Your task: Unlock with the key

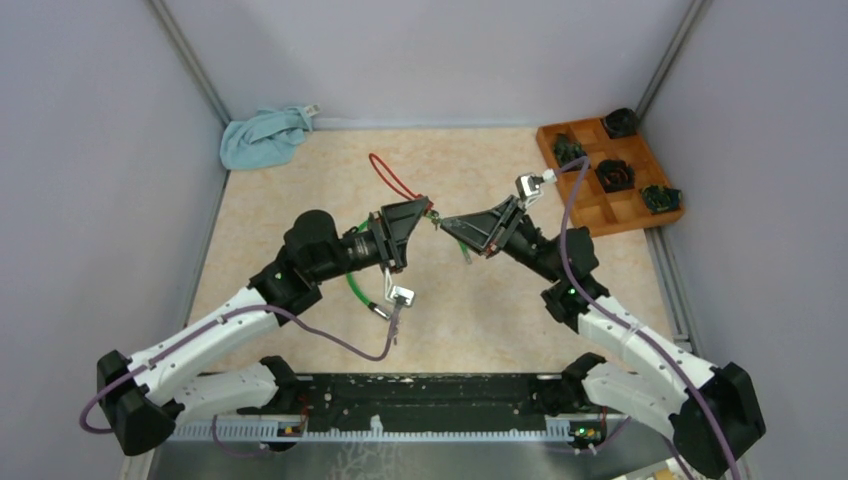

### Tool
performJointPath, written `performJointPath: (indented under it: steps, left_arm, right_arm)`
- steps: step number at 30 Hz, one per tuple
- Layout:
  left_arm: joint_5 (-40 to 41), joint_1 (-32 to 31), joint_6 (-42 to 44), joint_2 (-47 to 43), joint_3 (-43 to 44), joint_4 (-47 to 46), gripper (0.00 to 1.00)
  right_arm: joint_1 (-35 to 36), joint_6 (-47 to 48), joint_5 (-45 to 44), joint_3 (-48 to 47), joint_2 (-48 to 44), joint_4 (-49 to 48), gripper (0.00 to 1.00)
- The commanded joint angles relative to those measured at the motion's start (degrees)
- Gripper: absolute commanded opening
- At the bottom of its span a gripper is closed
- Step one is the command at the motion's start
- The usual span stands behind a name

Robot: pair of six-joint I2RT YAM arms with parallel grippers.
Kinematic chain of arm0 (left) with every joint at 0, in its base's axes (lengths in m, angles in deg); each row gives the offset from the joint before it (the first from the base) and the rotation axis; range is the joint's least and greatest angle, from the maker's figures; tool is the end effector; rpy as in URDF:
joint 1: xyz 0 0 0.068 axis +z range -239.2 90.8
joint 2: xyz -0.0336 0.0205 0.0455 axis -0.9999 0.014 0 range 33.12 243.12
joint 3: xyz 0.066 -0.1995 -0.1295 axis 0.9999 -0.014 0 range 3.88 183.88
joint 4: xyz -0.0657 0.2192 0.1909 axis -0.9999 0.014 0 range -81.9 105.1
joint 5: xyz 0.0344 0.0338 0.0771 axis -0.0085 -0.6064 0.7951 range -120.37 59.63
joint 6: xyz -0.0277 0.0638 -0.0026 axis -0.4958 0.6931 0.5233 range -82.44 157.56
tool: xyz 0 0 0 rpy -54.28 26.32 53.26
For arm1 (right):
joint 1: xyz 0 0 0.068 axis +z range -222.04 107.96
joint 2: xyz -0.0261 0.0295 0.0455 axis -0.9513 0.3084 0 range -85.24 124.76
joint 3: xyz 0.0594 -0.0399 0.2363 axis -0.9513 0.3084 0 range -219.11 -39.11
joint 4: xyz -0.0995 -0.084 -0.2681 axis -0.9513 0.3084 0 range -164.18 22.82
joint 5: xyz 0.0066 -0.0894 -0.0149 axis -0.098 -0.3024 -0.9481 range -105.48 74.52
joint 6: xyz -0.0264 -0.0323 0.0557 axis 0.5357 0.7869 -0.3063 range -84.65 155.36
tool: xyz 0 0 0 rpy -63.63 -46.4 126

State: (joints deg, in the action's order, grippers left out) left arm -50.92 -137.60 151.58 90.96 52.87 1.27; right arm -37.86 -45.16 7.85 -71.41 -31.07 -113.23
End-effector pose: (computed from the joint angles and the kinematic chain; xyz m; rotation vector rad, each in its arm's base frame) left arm 0.1911 -0.2453 0.3253 1.6364 -0.0325 0.5974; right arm 0.2250 0.1799 0.2930 0.2074 1.5697 1.9105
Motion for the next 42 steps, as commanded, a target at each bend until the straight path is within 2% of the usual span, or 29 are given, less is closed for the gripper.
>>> performJointPath:
  steps: [1, 6, 13, 16, 21, 23, 29, 36, 42]
  left_arm:
    - [1.3, 0.0, 1.4, -1.6, 0.1, -3.9, 0.00]
    - [1.5, 0.0, 1.0, -1.5, 0.1, -4.2, 0.00]
    - [-0.8, 0.0, -3.6, -1.8, 3.5, 3.4, 0.00]
    - [-2.2, -0.1, -8.2, -1.5, 6.5, 8.7, 0.00]
    - [-4.1, -0.3, -18.2, 0.4, 13.3, 17.5, 0.00]
    - [-3.9, -0.3, -21.0, 1.1, 14.6, 18.4, 0.00]
    - [-1.8, -1.0, -20.7, 2.2, 14.5, 18.4, 0.00]
    - [1.9, -1.9, -18.8, 3.1, 14.4, 18.5, 0.00]
    - [2.1, -2.1, -18.6, 2.8, 14.1, 18.4, 0.00]
  right_arm:
    - [-1.3, 1.7, 5.0, -2.5, -1.1, -1.9, 0.33]
    - [-1.3, 0.9, 4.9, -1.1, -1.6, -3.4, 0.37]
    - [-1.5, 26.7, 0.3, -11.1, -6.8, 19.7, 0.58]
    - [-1.5, 39.3, -3.3, -15.3, -8.0, 28.4, 0.60]
    - [-0.8, 50.0, -1.0, -15.0, -9.4, 26.1, 0.64]
    - [0.5, 54.0, -2.0, -15.4, -9.2, 27.0, 0.66]
    - [6.1, 58.3, -10.1, -16.8, -6.8, 24.3, 0.74]
    - [12.5, 63.2, -13.6, -21.6, -0.6, 25.4, 0.73]
    - [14.0, 64.7, -15.0, -23.5, 2.4, 26.6, 0.59]
